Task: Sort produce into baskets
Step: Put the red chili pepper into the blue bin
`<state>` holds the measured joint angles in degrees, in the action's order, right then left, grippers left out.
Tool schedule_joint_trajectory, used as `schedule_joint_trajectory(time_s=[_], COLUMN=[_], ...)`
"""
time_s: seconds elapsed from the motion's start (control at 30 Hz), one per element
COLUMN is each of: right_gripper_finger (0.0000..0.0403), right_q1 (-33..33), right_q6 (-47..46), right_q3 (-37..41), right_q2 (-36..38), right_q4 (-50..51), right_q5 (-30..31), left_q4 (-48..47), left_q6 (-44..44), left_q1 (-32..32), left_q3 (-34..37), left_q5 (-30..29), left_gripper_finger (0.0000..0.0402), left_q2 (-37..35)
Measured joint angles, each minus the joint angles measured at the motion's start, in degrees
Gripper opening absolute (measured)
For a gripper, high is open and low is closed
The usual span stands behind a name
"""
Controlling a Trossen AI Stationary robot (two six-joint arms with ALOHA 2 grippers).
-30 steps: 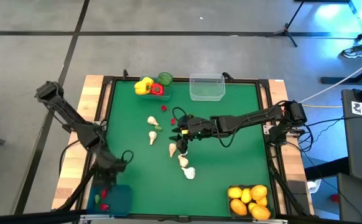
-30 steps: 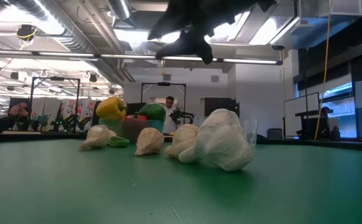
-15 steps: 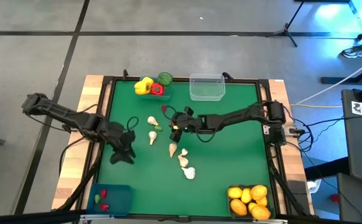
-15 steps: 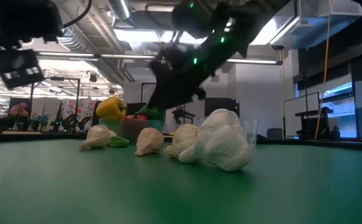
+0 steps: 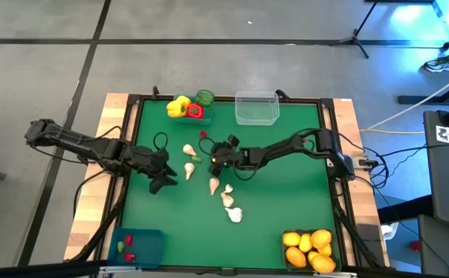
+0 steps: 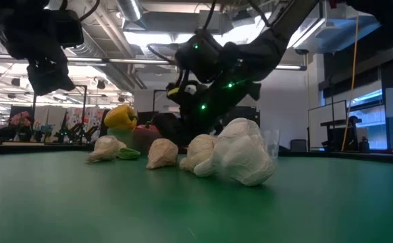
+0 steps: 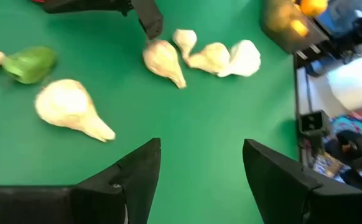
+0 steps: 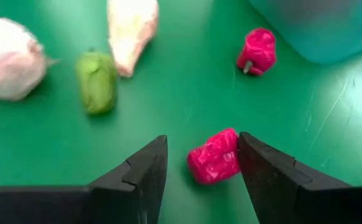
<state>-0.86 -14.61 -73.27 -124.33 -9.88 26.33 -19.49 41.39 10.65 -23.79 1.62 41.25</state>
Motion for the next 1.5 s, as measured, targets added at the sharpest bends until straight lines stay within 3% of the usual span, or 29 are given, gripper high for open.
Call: schedule_joint_trajectory(time_s=[0.23, 0.53, 0.67, 0.9, 1.17, 1.37, 1.5], right_gripper_finger=[0.0181, 0.0069, 0.0044, 0.0055, 0.0053, 0.0055, 0.0055], right_q1=[-0.4, -0.3, -0.3, -0.1, 4.9, 10.4, 12.7], right_q6=[-3.1, -6.4, -8.0, -8.3, -8.1, -8.1, -7.5], right_q3=[-0.1, -0.1, 0.0, 0.3, 0.2, 0.1, -4.0], right_q2=[-1.2, -1.3, -0.4, 4.6, 6.9, 7.0, 5.8], right_q4=[0.7, 0.5, 0.7, -0.1, -16.6, -19.0, -17.0], right_q5=[-1.9, -3.5, -5.5, -8.8, -15.4, -10.9, -11.0], left_q4=[0.1, 0.1, 1.0, 4.9, 5.7, 9.6, 11.3], left_q6=[0.0, 0.7, 2.3, 2.5, 0.3, 0.0, -1.1], left_q1=[0.0, 0.0, 0.0, 0.0, 0.0, 0.0, 0.0], left_q3=[0.0, 0.0, 0.0, 0.0, 0.0, 0.0, 0.0], left_q5=[-4.6, -8.3, -8.3, -8.3, -8.3, -8.5, -10.0], left_gripper_finger=[0.0223, 0.0223, 0.0223, 0.0223, 0.0223, 0.0223, 0.0223], left_q2=[0.0, 0.0, 0.0, -0.8, -7.0, -15.1, -19.6])
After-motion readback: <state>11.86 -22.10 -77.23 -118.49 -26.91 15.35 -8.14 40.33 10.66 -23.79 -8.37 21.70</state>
